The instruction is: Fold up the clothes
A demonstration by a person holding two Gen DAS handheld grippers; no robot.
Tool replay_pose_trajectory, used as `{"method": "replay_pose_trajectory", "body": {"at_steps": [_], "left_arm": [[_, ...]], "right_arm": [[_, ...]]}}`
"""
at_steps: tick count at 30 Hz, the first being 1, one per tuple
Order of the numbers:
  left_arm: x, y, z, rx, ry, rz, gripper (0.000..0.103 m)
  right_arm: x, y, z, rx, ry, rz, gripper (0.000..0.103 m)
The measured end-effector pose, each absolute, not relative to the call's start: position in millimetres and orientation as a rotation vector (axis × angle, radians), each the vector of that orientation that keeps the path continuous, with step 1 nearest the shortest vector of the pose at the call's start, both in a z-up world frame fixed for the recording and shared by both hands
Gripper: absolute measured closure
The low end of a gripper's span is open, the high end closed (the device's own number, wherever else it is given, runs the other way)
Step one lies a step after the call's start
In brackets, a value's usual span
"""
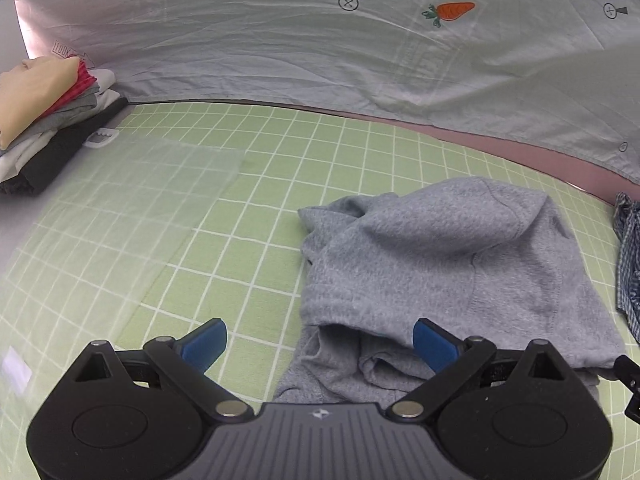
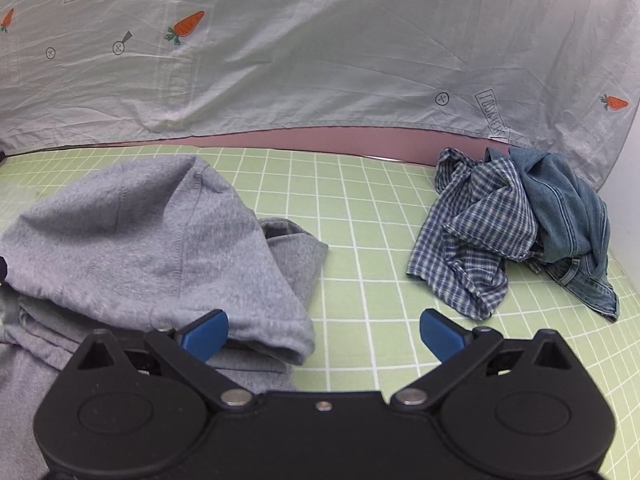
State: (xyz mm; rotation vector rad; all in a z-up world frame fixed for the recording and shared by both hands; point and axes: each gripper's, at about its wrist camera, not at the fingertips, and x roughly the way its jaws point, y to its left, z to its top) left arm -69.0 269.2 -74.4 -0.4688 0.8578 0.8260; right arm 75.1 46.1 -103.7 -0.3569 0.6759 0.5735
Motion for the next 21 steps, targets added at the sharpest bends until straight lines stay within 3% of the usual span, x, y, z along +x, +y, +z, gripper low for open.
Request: {"method": "replay_pose_trajectory", "body": {"at_steps": [21], "left_arm": [[-75, 296, -118, -0.523, 0.991, 0.953, 0.004]], "right_arm": [[104, 51, -140, -0.371, 0.804, 0.515, 0.0]]}}
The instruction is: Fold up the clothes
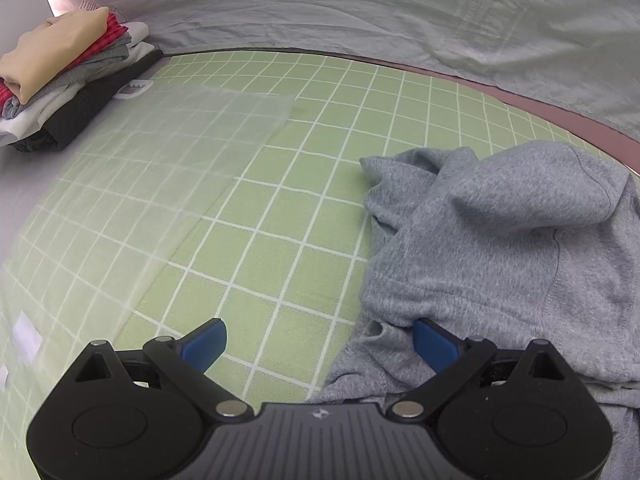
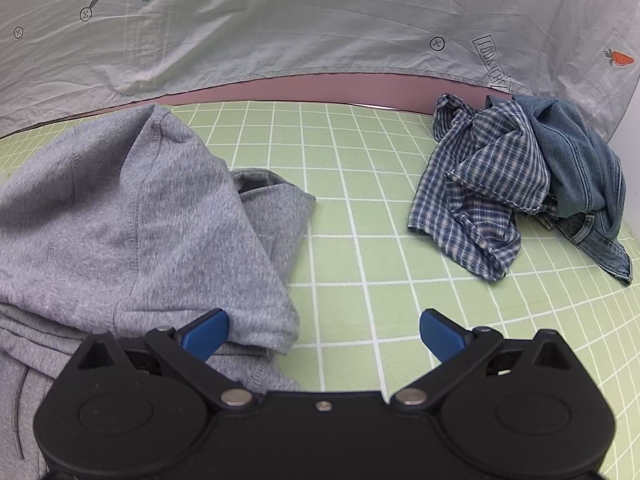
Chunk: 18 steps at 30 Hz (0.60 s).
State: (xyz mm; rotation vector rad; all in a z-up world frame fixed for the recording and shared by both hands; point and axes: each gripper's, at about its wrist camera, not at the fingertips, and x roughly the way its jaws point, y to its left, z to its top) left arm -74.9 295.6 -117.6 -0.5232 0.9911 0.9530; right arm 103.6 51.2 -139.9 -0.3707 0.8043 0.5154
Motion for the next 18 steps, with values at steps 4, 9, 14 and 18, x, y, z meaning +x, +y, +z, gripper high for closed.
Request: {"method": "replay_pose_trajectory", "body": {"at_steps": [4, 9, 14, 18], "left_arm": [[-74, 296, -118, -0.518, 0.99, 0.941, 0.004], [-79, 288, -101, -0.499, 0.941, 0.93, 0.004], [-98, 271, -80, -0.483, 0.891, 0.91, 0.004], [-119, 253, -74, -0.477, 0.891, 0.893, 0.004]], "right_arm": [[104, 55, -140, -0.386, 0.804, 0.524, 0.0], [95, 48, -123, -0.365, 0.756, 0.528, 0.0], [76, 29, -103, -0.329, 0.715, 0.527, 0.0], [55, 9, -100, -0.309, 0.727, 0.521, 0.0]]}}
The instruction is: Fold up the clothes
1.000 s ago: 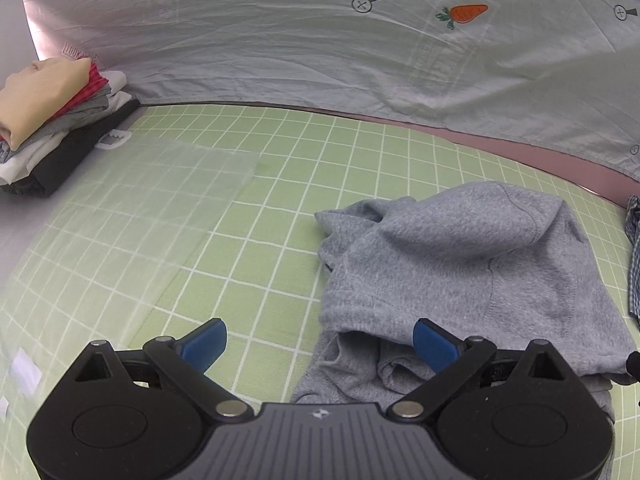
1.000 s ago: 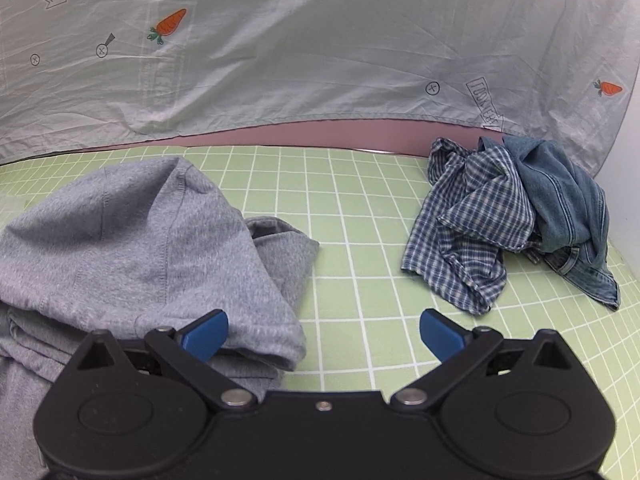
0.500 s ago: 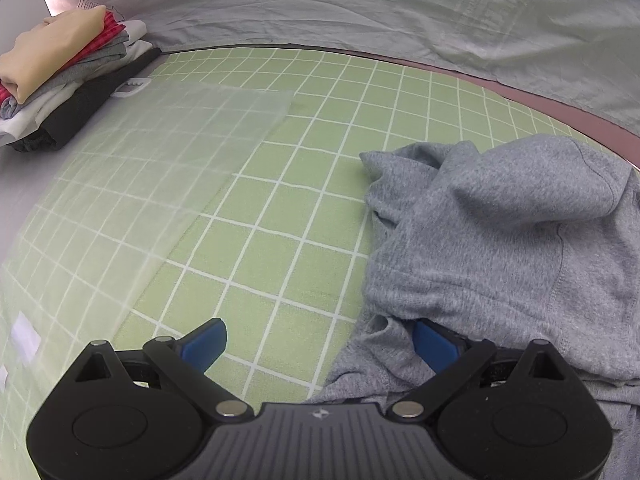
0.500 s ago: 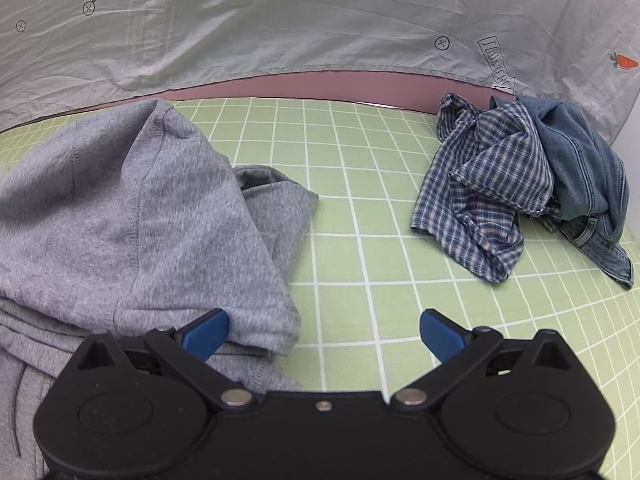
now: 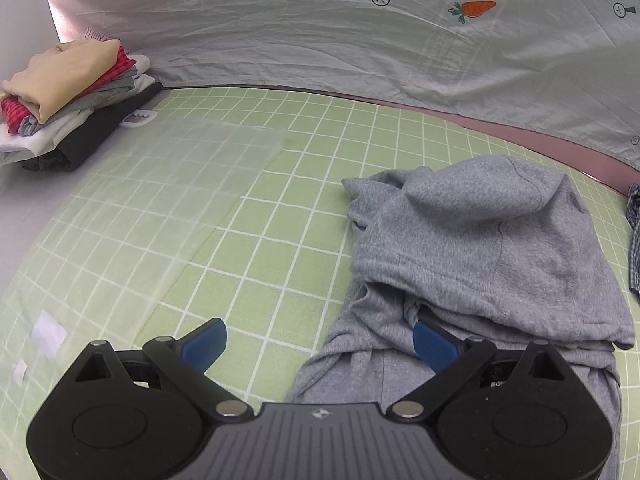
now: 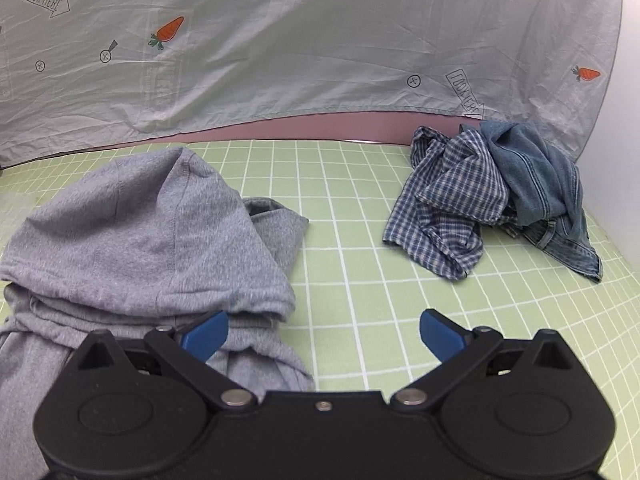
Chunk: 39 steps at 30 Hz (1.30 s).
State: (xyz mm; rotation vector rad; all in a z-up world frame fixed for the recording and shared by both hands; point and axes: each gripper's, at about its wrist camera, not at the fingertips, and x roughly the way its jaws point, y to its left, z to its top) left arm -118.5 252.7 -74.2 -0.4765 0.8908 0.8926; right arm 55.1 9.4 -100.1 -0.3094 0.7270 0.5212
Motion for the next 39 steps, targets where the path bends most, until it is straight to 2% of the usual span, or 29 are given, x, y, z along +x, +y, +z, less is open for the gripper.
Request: {"method": "replay_pose_trajectory", "body": {"at_steps": [20, 36, 39], "left_arm": [[-212, 202, -112, -0.55, 1.112, 0.876, 0.004], [-233, 172, -127, -0.613, 1.106, 0.816, 0.011], [-237, 170, -127, -0.636, 1.089, 0.803, 0.016]], "right_arm": [[-33, -54, -161, -0.294, 1.058, 0.562, 0.0], [-58, -73, -165, -0.246, 1.083, 0.588, 0.006], [-60, -75, -164, -0.237, 1.087, 0.587, 0.007]]}}
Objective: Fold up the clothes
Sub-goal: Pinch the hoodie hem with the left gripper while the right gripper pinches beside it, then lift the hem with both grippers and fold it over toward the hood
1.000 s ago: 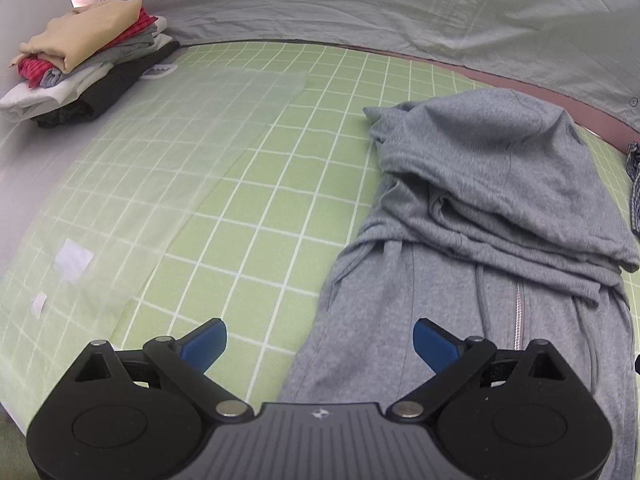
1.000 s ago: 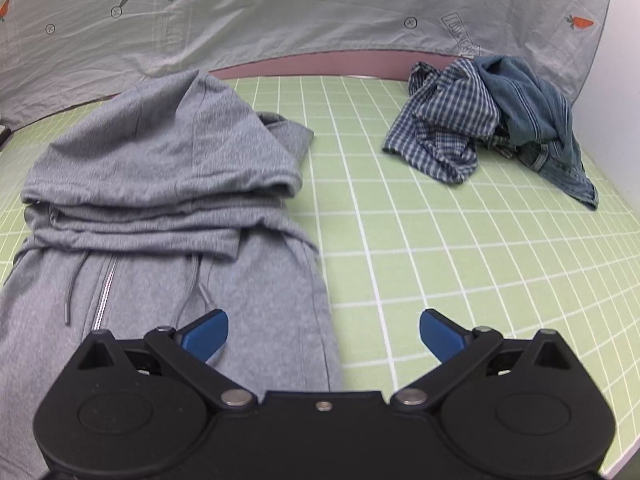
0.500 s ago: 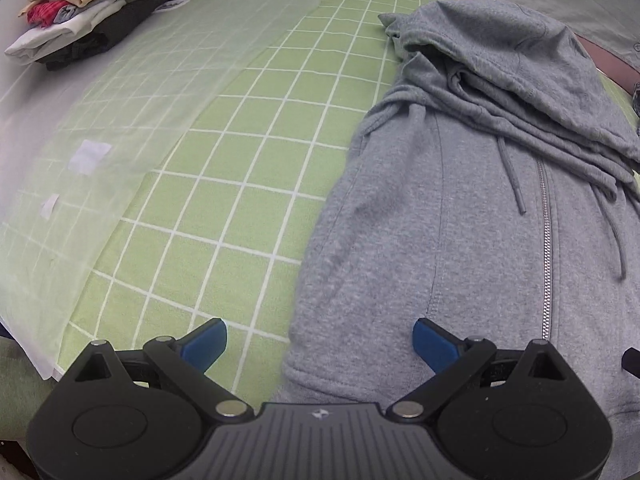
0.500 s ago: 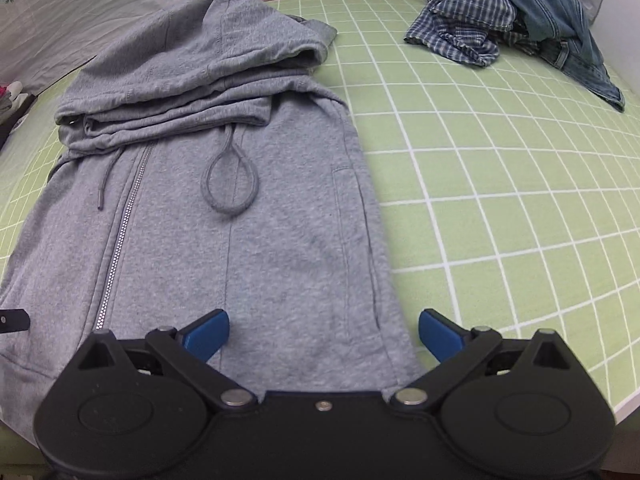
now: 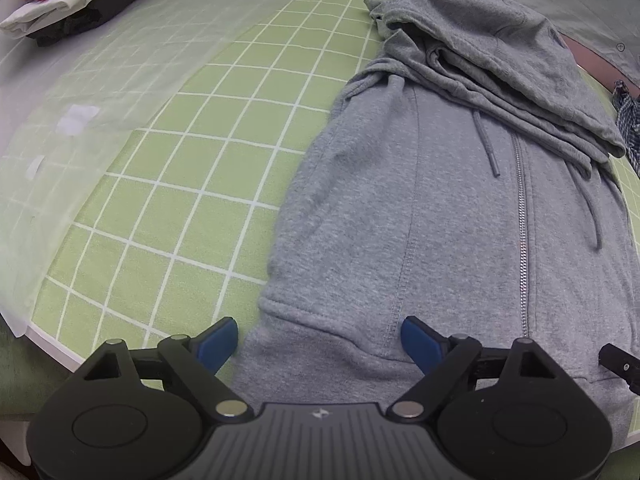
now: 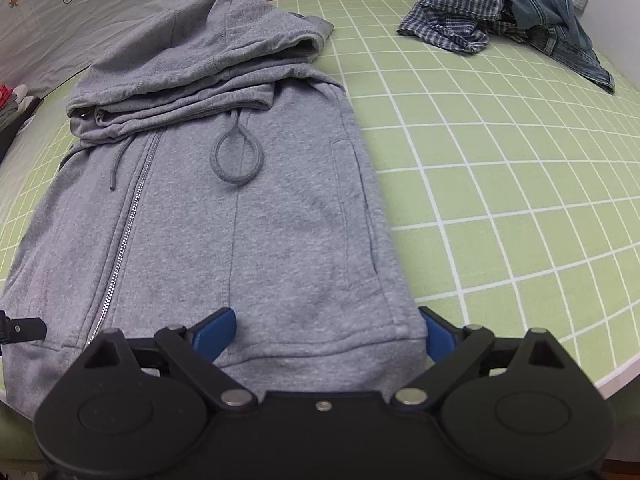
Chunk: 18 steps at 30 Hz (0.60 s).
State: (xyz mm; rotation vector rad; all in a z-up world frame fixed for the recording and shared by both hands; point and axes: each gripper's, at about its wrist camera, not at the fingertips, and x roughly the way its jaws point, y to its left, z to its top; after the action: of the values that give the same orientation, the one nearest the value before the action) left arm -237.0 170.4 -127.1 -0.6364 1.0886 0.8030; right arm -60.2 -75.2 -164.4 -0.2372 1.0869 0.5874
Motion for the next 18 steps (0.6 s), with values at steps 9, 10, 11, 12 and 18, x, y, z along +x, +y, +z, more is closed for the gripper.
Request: {"method": "replay_pose_trajectory", "body": {"at_steps": [9, 10, 11, 12, 18], "left_arm": [[-240, 165, -120, -0.654, 1.026, 0.746, 0.055], [-239, 165, -120, -0.673, 1.017, 0.727, 0.068], [-238, 166, -120, -0.69, 1.007, 0.708, 0.079], [-237, 166, -119, -0.699, 0.998, 0.706, 0.081], [-233, 170, -107, -0.712, 0.958, 0.699, 0.089]], "right_arm": [[-65, -80, -156, -0.196, 1.092, 0.674, 0.053], [-65, -79, -155, -0.187, 1.096, 0.694, 0.062], [-65, -78, -153, -0.178, 1.1, 0.714, 0.07], [-64, -78, -152, -0.172, 1.098, 0.731, 0.073], [-54, -75, -136, -0.092, 1.068, 0.779, 0.078]]}}
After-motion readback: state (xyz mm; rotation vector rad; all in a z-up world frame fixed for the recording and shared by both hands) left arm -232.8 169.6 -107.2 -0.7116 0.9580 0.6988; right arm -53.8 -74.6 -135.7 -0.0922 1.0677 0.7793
